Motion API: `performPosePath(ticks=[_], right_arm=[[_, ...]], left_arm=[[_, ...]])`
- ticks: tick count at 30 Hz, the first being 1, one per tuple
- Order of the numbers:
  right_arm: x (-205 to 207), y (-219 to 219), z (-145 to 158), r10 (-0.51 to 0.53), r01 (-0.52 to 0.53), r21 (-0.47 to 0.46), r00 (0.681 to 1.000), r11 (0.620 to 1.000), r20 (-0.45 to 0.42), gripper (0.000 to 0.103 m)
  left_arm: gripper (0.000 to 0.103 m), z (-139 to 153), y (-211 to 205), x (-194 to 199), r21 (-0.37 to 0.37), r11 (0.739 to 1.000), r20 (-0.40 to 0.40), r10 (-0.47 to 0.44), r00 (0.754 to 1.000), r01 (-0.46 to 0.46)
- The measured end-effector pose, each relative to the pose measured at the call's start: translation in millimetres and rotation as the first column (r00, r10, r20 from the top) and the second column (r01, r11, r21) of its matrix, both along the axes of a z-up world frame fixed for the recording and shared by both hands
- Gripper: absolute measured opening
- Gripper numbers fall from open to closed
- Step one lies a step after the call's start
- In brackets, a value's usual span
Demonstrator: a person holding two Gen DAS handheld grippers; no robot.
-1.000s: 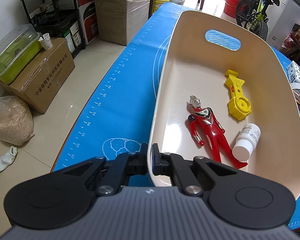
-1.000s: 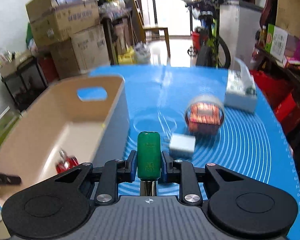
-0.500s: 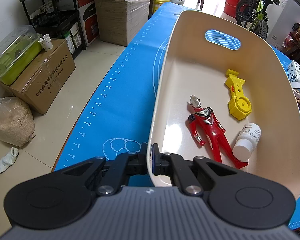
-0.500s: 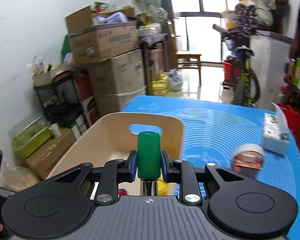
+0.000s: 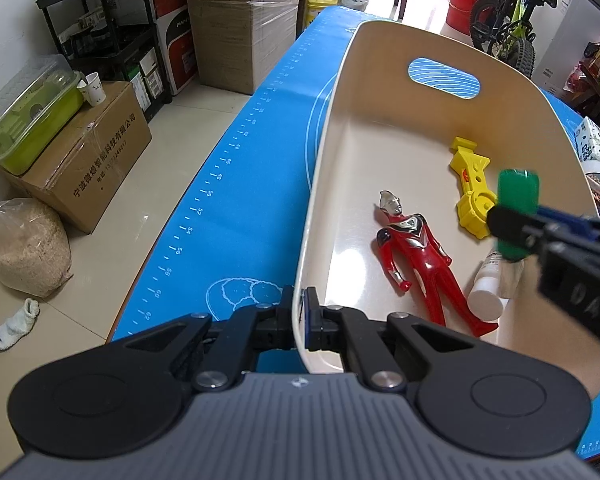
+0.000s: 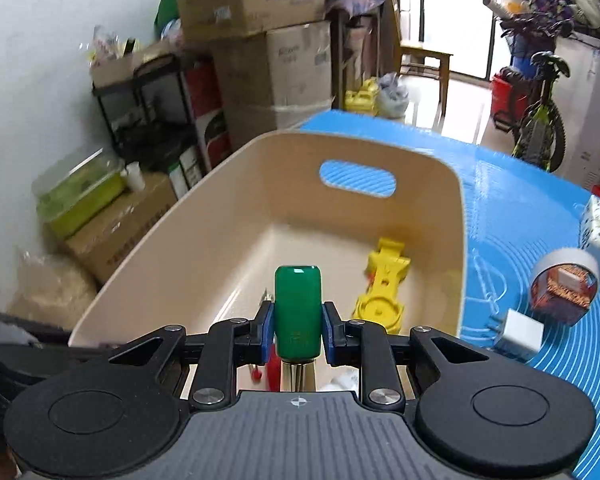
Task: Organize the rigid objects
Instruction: 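Lift the green marker with the right gripper and release it into the basket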
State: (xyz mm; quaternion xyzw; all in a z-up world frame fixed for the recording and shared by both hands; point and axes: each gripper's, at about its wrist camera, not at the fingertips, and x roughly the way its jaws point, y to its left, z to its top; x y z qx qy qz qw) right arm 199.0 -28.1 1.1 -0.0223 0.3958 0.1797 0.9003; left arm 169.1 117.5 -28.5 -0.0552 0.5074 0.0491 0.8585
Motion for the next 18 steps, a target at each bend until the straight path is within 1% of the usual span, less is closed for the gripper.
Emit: performPosePath(ticks=[4, 10, 12, 14, 16, 18], right_arm=[[1.1, 4.8, -7.8, 0.014, -0.015, -0.044, 1.0, 0.999, -0.024, 0.033], [4.1, 4.5, -8.2, 0.0, -0.002, -0.04, 0.999, 0.999, -0.039, 0.034], [3.8, -1.3, -4.9, -0.005, 0.004, -0.023, 0.999, 1.0, -0.034, 0.049], [1.3, -5.7, 0.8, -0.014, 0.014, -0.002, 1.0, 1.0, -0.019, 0.056], [-0.5, -12.1, 8.3, -0.022, 0.022, 0.012, 1.0, 1.0, 0.002, 0.058], [-2.8, -19.3, 16.3, -0.037, 0.036, 0.034, 0.999, 0.999, 0.022, 0.062]], left_arm=[[0.006, -0.3, -0.4, -0.2, 0.001, 1.0, 0.0, 0.0, 1.0, 0.0], [0.006, -0.4, -0.1, -0.1, 0.002, 1.0, 0.0, 0.0, 1.0, 0.0], [0.006, -0.4, -0.1, -0.1, 0.002, 1.0, 0.0, 0.001, 1.0, -0.001], [0.006, -0.5, 0.0, 0.0, 0.001, 1.0, 0.0, 0.001, 1.0, -0.001], [0.006, -0.6, 0.4, 0.0, 0.001, 1.0, 0.0, 0.001, 1.0, -0.001], [0.006, -0.6, 0.4, 0.0, 0.001, 1.0, 0.0, 0.001, 1.0, -0.001]])
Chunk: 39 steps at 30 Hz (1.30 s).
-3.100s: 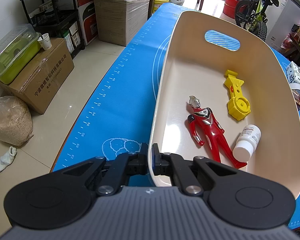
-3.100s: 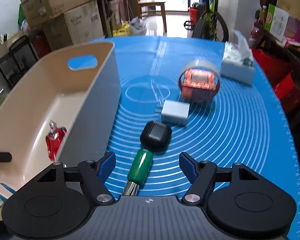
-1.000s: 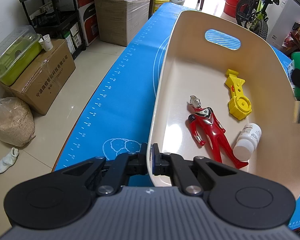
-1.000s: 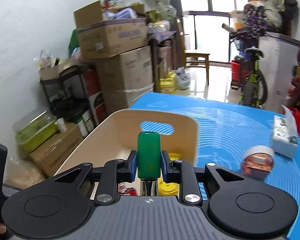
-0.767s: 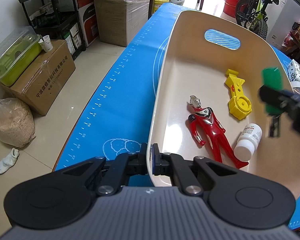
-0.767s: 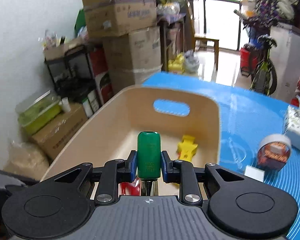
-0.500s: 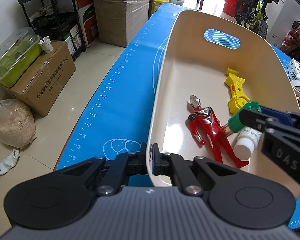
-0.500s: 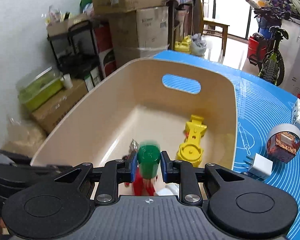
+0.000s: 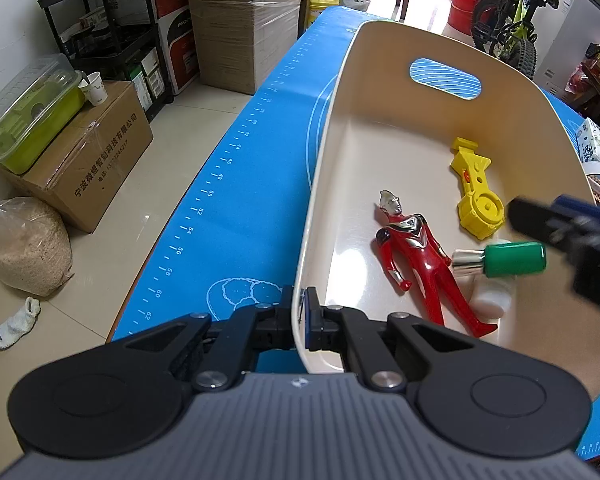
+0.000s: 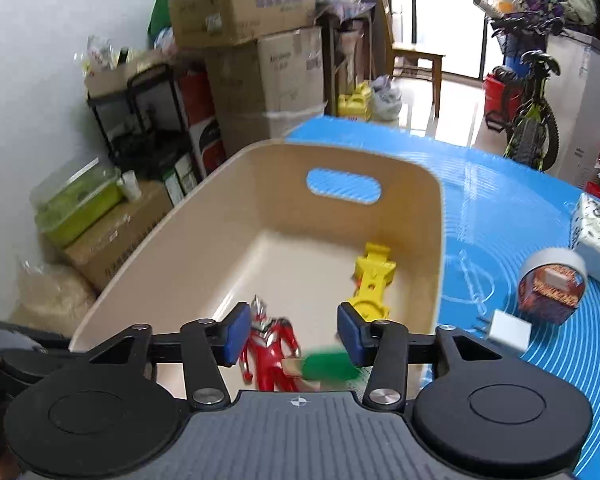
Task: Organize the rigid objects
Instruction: 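Lift the green marker with the right gripper and release it into the basket, then move the right gripper to the black earbud case and grasp it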
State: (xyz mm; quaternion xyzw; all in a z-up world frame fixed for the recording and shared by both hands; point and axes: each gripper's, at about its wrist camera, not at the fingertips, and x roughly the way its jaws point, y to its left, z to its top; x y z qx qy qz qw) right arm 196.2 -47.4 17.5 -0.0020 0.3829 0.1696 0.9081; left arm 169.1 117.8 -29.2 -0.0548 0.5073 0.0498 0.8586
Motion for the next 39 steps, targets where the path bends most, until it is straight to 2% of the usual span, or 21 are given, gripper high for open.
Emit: performPosePath(ticks=[10, 16, 21, 27, 31, 35, 39], right_arm=[[0.4, -52.3, 22.5, -0.15, 0.148, 0.036, 0.986, 0.988, 0.07, 0.075], [6.2, -93.1, 8.3, -0.288, 0.288, 0.005, 0.954, 0.958, 0.079, 0.078], [14.8, -123.4, -18.8, -0.378, 0.378, 0.005, 0.925, 0.926, 0.038, 0.078], [25.7, -129.0, -59.3, -0.374, 0.374, -0.013, 0.927, 0.928, -0.034, 0.078], [29.6, -127.4, -81.0, -0.37, 0.368, -0.037, 0.928, 0.929, -0.047, 0.077], [32.1, -125.5, -94.2, -0.359, 0.359, -0.021, 0.93, 0.933, -0.075, 0.076], [34.5, -116.0, -102.7, -0.339, 0.336, -0.053, 0.939, 0.94, -0.063, 0.073]], left_arm=[[0.006, 0.2, 1.2, 0.1, -0.002, 1.0, 0.0, 0.001, 1.0, -0.001], [0.006, 0.2, 1.6, 0.4, -0.002, 1.0, 0.0, 0.002, 1.0, -0.002], [0.006, 0.2, 1.2, 0.2, -0.001, 1.0, 0.0, 0.001, 1.0, -0.001], [0.006, 0.1, 1.2, 0.1, -0.001, 1.0, 0.0, 0.001, 1.0, -0.001], [0.006, 0.1, 1.1, 0.2, -0.001, 1.0, 0.0, 0.001, 1.0, -0.001], [0.006, 0.1, 1.1, 0.2, -0.001, 1.0, 0.0, 0.001, 1.0, -0.001], [0.006, 0.1, 0.9, 0.2, 0.0, 1.0, 0.0, 0.001, 1.0, -0.001]])
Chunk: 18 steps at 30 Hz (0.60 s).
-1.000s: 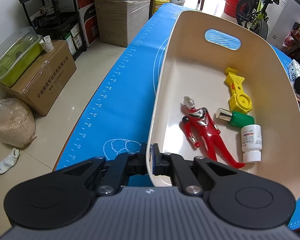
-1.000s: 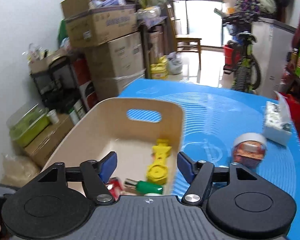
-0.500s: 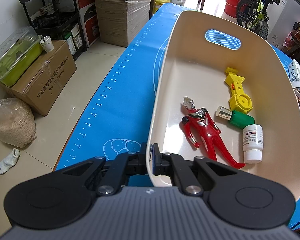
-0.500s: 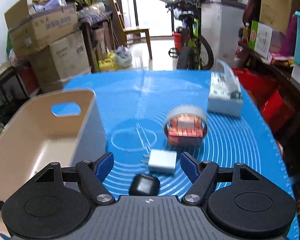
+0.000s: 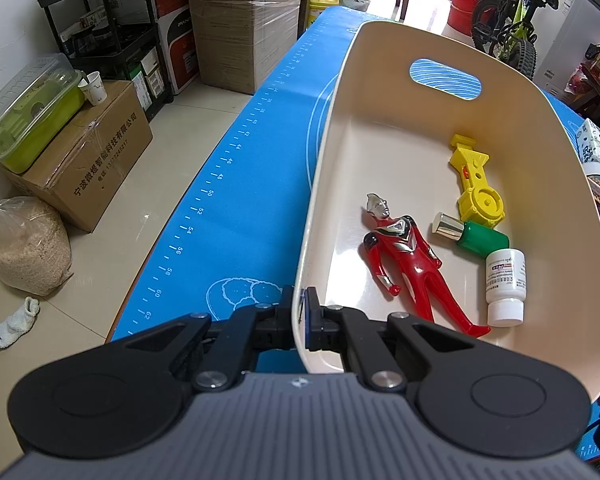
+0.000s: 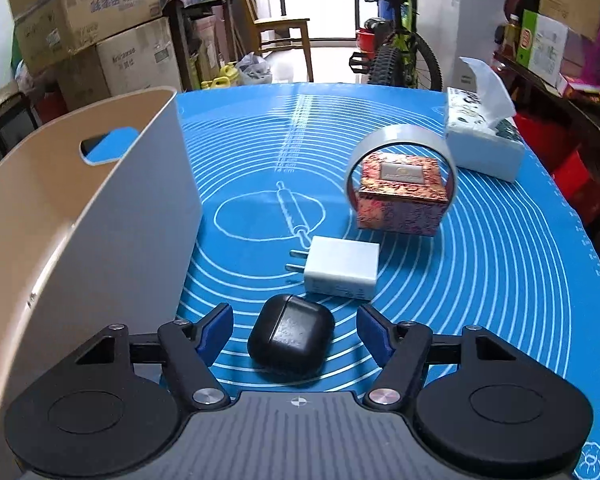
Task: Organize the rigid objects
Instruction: 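Move the right gripper to the black earbud case and grasp it, then carry the black earbud case with the right gripper and release it into the basket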
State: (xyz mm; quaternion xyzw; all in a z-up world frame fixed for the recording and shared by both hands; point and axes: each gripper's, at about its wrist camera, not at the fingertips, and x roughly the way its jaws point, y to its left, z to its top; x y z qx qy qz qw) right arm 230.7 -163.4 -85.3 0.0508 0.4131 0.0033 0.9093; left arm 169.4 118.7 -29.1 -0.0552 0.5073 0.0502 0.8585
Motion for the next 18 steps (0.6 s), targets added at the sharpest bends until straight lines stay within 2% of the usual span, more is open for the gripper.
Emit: performPosePath(ticks=[7, 12, 18], right_arm=[[2.5, 5.5, -15.3, -0.005, 0.005, -0.031, 1.0, 1.0, -0.009, 0.063], [-0.3, 13.9, -18.4, 0.028, -0.026, -0.084, 0.999, 0.996, 0.022, 0.055], [-4.9, 6.3, -15.9, -0.008, 0.01, -0.075, 1.0, 0.997, 0.025, 0.055]], left_arm=[[0.006, 0.0, 0.1, 0.0, 0.0, 1.0, 0.0, 0.001, 1.0, -0.001], [0.006, 0.1, 0.8, 0.3, 0.004, 1.0, 0.0, 0.004, 1.0, -0.004], [0.006, 0.6, -0.6, -0.2, 0.001, 1.0, -0.001, 0.012, 1.0, -0.012]])
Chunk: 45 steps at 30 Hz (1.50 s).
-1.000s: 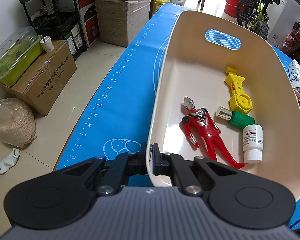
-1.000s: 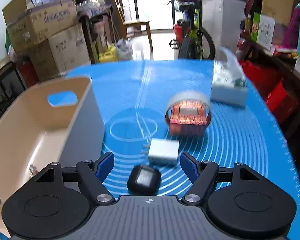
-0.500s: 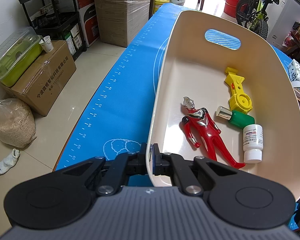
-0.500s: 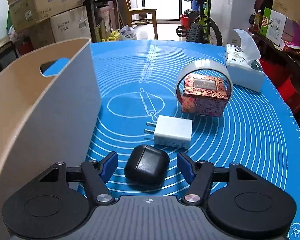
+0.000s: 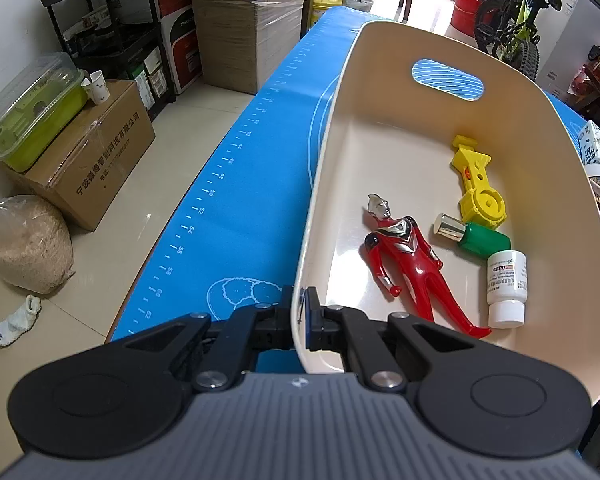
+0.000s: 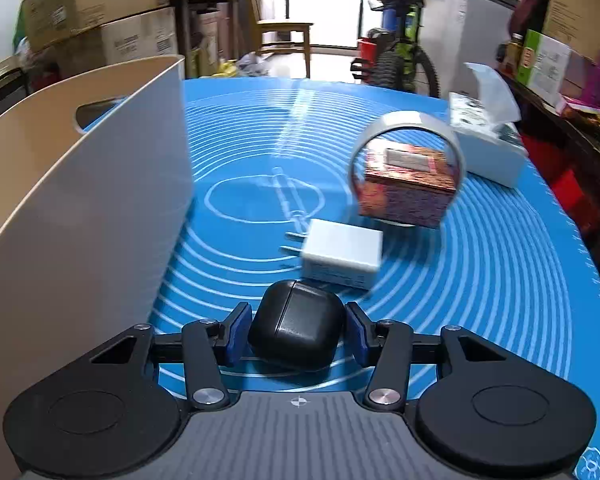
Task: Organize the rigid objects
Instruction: 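Carry the black earbud case with the right gripper and release it into the basket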
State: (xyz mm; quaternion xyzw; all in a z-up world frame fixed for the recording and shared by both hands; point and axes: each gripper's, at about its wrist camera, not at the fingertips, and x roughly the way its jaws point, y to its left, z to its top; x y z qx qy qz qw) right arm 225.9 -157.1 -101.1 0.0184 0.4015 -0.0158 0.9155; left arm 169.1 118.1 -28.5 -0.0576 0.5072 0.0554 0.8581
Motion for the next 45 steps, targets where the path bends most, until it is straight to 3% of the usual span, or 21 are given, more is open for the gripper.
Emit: performPosePath(ticks=[5, 12, 18, 25, 34, 39, 45], right_arm=[[-6.3, -13.4, 14.0, -0.061, 0.059, 0.041, 0.997, 0.997, 0.054, 0.055], [-16.8, -13.7, 46.1, -0.075, 0.065, 0.063, 0.982, 0.996, 0.172, 0.055], [-30.5, -6.1, 83.5, -0.051, 0.02, 0.109, 0.957, 0.994, 0.287, 0.055], [-38.6, 23.4, 111.1, 0.063, -0.113, 0.129, 0.939, 0.985, 0.338, 0.055], [-44.8, 83.1, 116.3, 0.281, -0.307, 0.051, 0.917, 0.95, 0.283, 0.055], [-49.6, 113.6, 105.7, 0.38, -0.388, 0.004, 0.905, 0.922, 0.19, 0.055], [-51.2, 133.8, 89.1, 0.425, -0.424, -0.026, 0.903, 0.905, 0.068, 0.055]], left_arm=[[0.006, 0.0, -0.8, -0.1, -0.003, 1.0, 0.0, 0.001, 1.0, -0.001], [0.006, -0.3, -1.0, -0.3, -0.005, 1.0, 0.0, 0.002, 1.0, -0.002], [0.006, -0.3, -0.7, -0.3, -0.004, 1.0, 0.001, 0.002, 1.0, -0.002], [0.006, -0.3, -0.9, -0.3, -0.005, 1.0, 0.0, 0.002, 1.0, -0.002], [0.006, -0.3, -1.0, -0.2, -0.003, 1.0, 0.0, 0.002, 1.0, -0.002], [0.006, -0.4, -1.1, -0.2, -0.004, 1.0, 0.0, 0.002, 1.0, -0.002], [0.006, -0.5, -1.2, -0.2, -0.004, 1.0, 0.0, 0.002, 1.0, -0.002]])
